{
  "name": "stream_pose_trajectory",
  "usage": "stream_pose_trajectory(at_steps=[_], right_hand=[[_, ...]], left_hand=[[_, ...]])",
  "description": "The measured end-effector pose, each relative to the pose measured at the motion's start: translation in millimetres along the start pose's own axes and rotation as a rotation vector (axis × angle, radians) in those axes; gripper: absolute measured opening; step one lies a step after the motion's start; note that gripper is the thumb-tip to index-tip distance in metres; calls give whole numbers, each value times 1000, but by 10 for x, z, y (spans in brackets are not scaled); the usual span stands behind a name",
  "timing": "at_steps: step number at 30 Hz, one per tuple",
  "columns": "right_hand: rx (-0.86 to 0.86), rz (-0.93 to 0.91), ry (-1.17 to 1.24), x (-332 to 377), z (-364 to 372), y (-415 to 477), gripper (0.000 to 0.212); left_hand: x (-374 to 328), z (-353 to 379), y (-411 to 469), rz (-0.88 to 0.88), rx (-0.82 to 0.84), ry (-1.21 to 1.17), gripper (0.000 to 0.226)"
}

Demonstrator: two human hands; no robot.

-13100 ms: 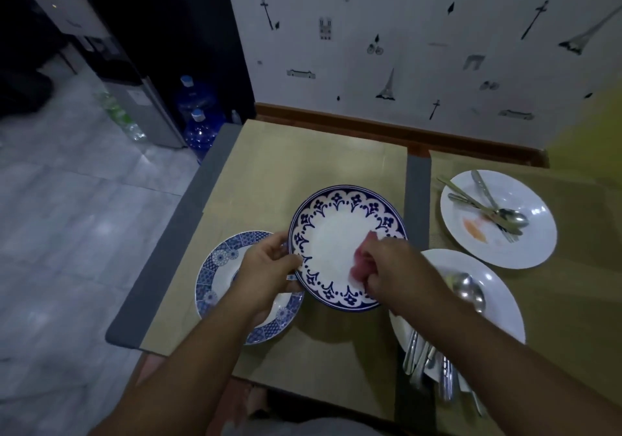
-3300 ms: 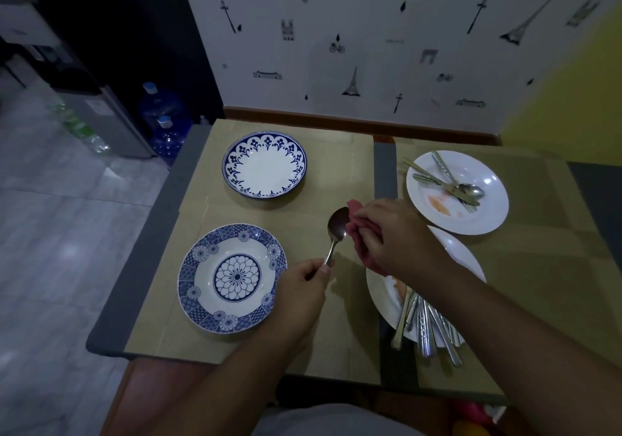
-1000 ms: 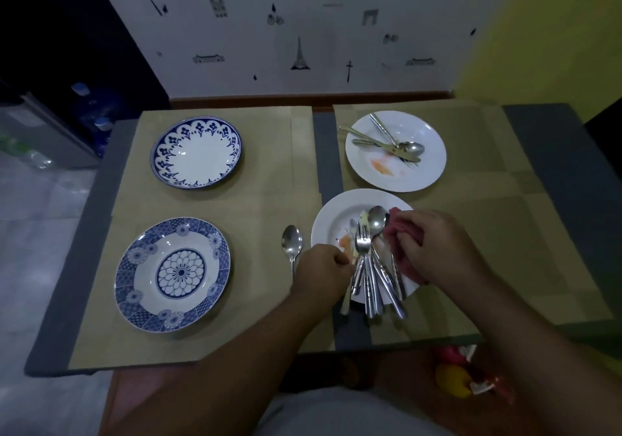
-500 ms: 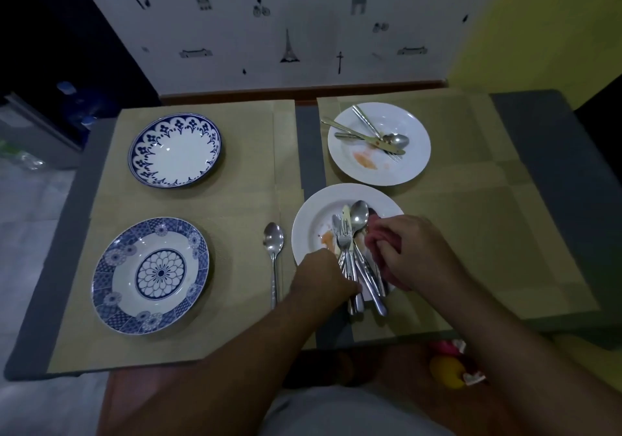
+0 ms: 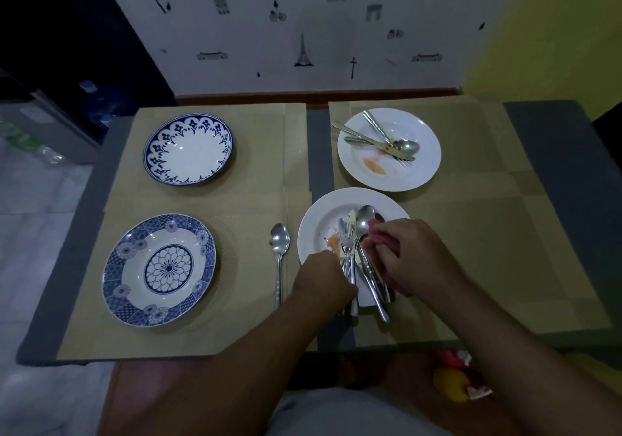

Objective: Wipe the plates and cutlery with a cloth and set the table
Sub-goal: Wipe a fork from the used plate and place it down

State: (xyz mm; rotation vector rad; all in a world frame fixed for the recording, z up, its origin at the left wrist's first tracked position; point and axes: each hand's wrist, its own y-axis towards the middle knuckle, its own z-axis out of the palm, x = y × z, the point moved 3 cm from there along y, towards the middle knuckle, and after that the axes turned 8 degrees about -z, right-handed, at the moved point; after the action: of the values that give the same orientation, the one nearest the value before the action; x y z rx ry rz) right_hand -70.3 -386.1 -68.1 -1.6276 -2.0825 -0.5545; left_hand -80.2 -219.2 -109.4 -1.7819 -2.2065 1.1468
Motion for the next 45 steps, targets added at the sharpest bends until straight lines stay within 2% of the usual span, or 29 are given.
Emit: stream_pose_trajectory(at_steps=[3,7,12,16,22,26,30,33,35,38,41,45], right_hand=[[-5,-5,-7,15,3,3,25],[9,3,-7,26,4,-7,27],[6,6,-15,41,-1,7,30],[13,13,-17,53,4,13,33],[17,28,-12,83,4,39,35],[6,8,3,127,-32,76,34],[-45,-46,27,265,-80,153,26],[-91,-133,77,467,-102,265,22],[-61,-232,76,674,-42,335,21],[29,-373,26,968,137,379,27],[57,-422,-4,1082,226,468,37],[68,-450,-66,1182,270,772,25]], left_hand=[[16,-13,-21,16,-4,-20,37],[32,-15,-16,35,-16,-10,26],[78,12,-15,55,-51,-58,22],[144,5,-33,3,-90,-158,29],[220,-43,24,-46,-49,-176,14],[281,-125,13,-43,-68,-209,11],[380,-287,-116,-22,-73,-343,17],[460,-405,-251,-16,14,-591,18],[467,-518,-342,12,76,-717,15],[474,-729,-436,71,75,-800,12],[586,-859,-509,84,60,-868,18],[717,-933,-609,93,70,-898,18]])
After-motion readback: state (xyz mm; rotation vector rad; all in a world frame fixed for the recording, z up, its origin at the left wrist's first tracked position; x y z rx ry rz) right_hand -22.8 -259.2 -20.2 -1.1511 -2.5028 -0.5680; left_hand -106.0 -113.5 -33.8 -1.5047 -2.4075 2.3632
